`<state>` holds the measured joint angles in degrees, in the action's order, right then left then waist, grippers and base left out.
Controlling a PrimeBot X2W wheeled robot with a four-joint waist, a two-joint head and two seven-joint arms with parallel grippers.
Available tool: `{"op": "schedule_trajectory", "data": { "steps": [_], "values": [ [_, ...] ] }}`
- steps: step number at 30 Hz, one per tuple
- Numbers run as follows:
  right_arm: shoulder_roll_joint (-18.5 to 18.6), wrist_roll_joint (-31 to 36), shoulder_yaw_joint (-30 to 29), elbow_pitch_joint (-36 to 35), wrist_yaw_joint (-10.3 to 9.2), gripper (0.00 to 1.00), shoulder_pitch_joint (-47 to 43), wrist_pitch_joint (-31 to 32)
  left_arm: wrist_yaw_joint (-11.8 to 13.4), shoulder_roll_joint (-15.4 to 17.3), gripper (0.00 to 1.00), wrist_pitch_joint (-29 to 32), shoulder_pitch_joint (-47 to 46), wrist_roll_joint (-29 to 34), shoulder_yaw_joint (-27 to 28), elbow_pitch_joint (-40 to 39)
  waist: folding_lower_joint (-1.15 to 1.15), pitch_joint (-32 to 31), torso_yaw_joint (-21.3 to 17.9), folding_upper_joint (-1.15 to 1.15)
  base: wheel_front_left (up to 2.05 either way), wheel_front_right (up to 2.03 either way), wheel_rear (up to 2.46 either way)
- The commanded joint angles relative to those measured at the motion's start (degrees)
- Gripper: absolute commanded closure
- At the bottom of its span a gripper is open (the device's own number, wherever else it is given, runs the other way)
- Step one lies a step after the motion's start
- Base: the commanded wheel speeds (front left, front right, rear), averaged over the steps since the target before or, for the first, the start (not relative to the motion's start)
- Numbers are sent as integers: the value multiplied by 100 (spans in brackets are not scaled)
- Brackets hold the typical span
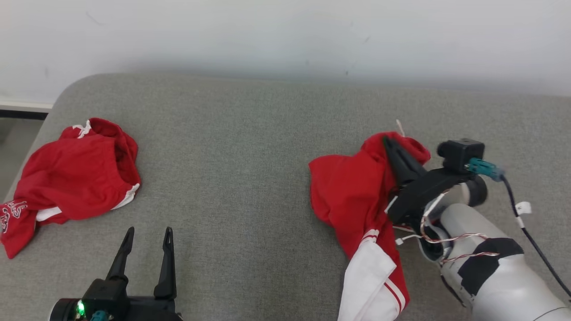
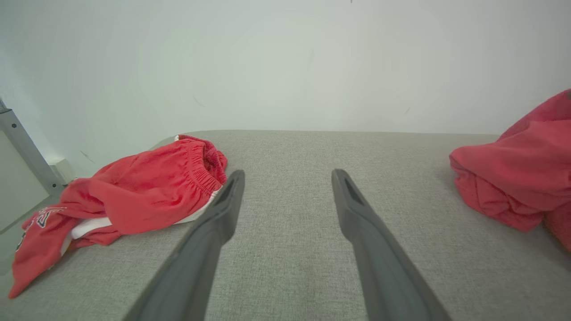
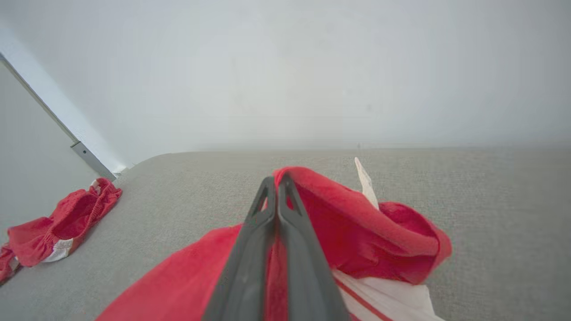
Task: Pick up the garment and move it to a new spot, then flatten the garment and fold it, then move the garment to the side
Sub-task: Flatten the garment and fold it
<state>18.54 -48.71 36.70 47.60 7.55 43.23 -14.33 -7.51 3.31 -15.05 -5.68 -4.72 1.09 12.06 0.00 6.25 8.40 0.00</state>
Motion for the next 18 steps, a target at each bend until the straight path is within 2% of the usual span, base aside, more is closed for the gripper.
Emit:
{"op": "schedule_trajectory", "data": {
  "steps": [1,7,8,14,15,17,18],
  "values": [
    [-35,22,46,-56,-13,100,32,-35,8,-12,0,-19,80,-12,13,-1,0,-89,32,0,0,0,0],
    [-337,211,955,-763,-13,100,-12,-82,8,-13,0,-19,205,-43,-31,-6,0,-191,157,0,0,0,0],
    [-465,339,1331,-857,-13,100,-11,-87,8,-12,0,-19,211,-58,-50,-4,0,-198,213,0,0,0,0],
    [-1028,457,2222,-638,-13,100,-107,-89,8,-16,0,-19,169,-85,-95,36,0,-189,357,0,0,0,0],
    [-1092,418,2371,-457,-13,93,-150,-19,8,-19,0,-19,164,-82,-124,47,0,-188,382,0,0,0,0],
    [-1202,344,2553,-275,-13,0,-68,-28,8,-22,0,-19,140,-92,-151,62,0,-181,408,0,0,0,0],
    [-1233,336,2633,-201,-13,0,-22,-36,8,-23,0,-19,130,-97,-160,71,0,-184,415,0,0,0,0]
  ]
}}
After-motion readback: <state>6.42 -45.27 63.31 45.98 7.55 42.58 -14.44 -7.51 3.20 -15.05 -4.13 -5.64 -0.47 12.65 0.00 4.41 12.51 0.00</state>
